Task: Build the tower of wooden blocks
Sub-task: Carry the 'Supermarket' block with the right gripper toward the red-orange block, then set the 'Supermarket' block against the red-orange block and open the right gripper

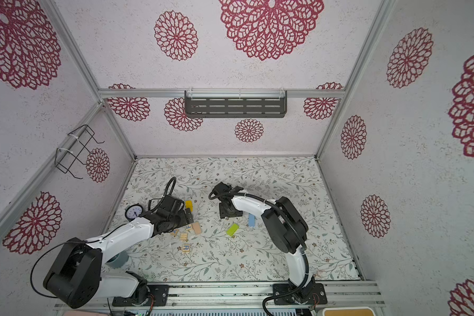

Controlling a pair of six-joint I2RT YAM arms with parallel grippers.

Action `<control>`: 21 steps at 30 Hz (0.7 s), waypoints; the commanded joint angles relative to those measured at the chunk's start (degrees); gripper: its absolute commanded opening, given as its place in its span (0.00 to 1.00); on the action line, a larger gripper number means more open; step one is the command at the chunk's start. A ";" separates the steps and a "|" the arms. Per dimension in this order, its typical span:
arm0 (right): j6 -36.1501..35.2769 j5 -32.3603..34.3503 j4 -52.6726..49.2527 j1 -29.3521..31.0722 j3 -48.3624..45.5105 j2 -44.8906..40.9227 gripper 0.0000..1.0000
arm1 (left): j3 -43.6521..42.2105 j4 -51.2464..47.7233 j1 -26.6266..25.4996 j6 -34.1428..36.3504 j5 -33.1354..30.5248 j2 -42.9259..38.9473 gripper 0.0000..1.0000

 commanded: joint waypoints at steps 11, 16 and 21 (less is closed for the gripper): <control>0.04 2.24 -1.76 -1.70 2.58 3.03 0.58 | 0.31 1.64 1.19 0.40 0.39 -0.07 0.97; -0.42 1.83 -1.17 -2.58 2.49 3.33 0.59 | 0.69 1.44 1.38 0.82 0.55 0.47 0.97; -0.59 1.35 -0.82 -2.92 2.89 3.91 0.59 | 0.86 1.42 1.59 1.01 0.53 0.47 0.97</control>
